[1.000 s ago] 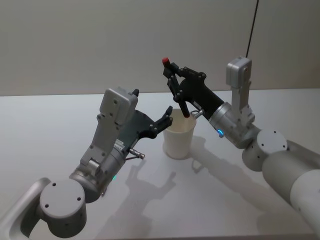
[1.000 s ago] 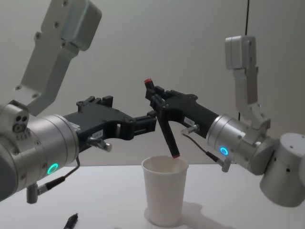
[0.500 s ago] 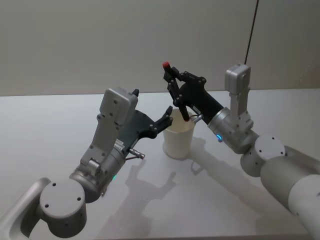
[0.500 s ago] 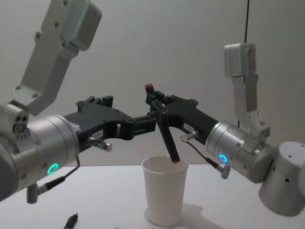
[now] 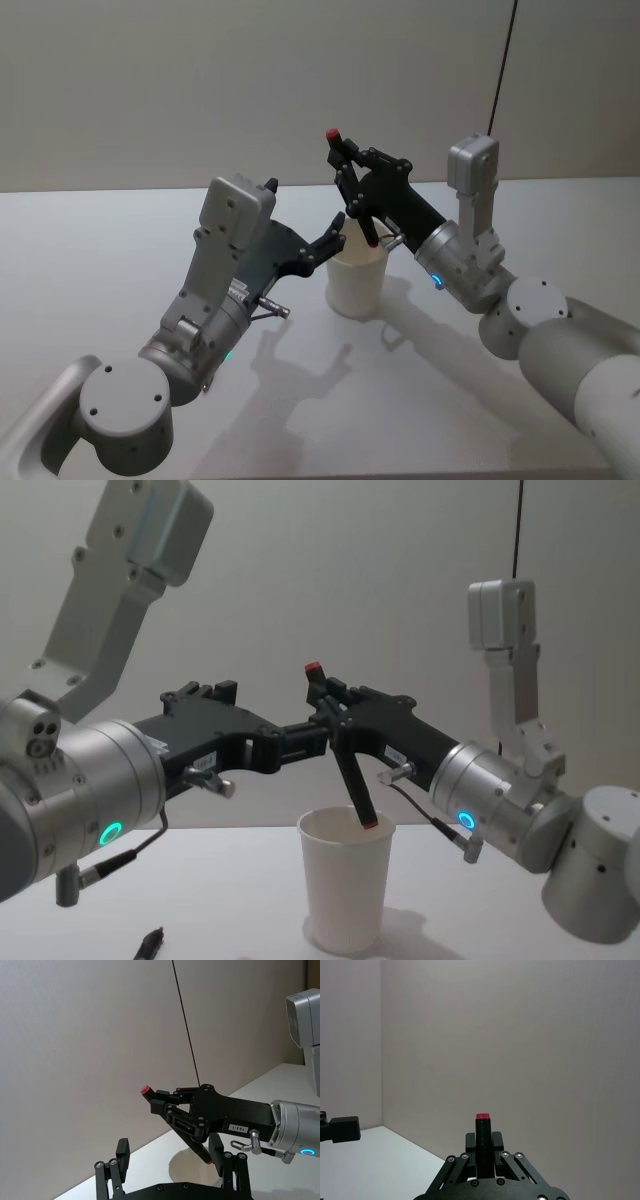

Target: Place the pen into the pen holder.

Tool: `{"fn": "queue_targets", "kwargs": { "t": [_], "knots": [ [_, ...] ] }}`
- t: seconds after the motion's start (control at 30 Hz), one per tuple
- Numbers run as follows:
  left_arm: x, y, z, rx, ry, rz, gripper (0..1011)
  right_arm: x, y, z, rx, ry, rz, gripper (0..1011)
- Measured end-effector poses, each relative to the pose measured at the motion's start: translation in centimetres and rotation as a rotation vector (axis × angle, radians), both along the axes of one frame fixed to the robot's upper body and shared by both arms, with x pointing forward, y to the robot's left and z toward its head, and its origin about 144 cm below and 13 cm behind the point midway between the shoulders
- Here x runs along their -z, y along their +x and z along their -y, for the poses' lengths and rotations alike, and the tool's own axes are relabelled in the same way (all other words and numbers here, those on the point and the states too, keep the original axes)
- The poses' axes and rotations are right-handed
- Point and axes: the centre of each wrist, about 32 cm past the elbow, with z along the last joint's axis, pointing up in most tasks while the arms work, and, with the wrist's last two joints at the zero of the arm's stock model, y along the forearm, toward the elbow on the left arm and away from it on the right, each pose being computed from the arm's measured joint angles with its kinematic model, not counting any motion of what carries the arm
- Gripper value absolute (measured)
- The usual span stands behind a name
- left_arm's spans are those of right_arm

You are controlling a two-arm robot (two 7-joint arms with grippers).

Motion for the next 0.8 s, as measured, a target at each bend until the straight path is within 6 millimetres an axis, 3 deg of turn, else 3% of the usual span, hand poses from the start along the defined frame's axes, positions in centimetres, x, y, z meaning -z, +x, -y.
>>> {"fn": "queue_targets", "kwargs": {
  "t": [0.33, 0.7, 0.8],
  "knots": [
    [0.00, 0.00, 0.00, 0.000, 0.000, 0.000, 1003, 0.19, -0.12, -0.05, 0.005, -0.006, -0.005, 198],
    [0.00, 0.00, 0.00, 0.000, 0.000, 0.000, 1003, 0.34, -0.17, 0.14, 0.015, -0.020, -0.016, 558],
    [0.00, 0.00, 0.00, 0.000, 0.000, 0.000, 1003, 0.37, -0.16, 0.30, 0.020, -0.024, -0.018, 617]
  ]
}}
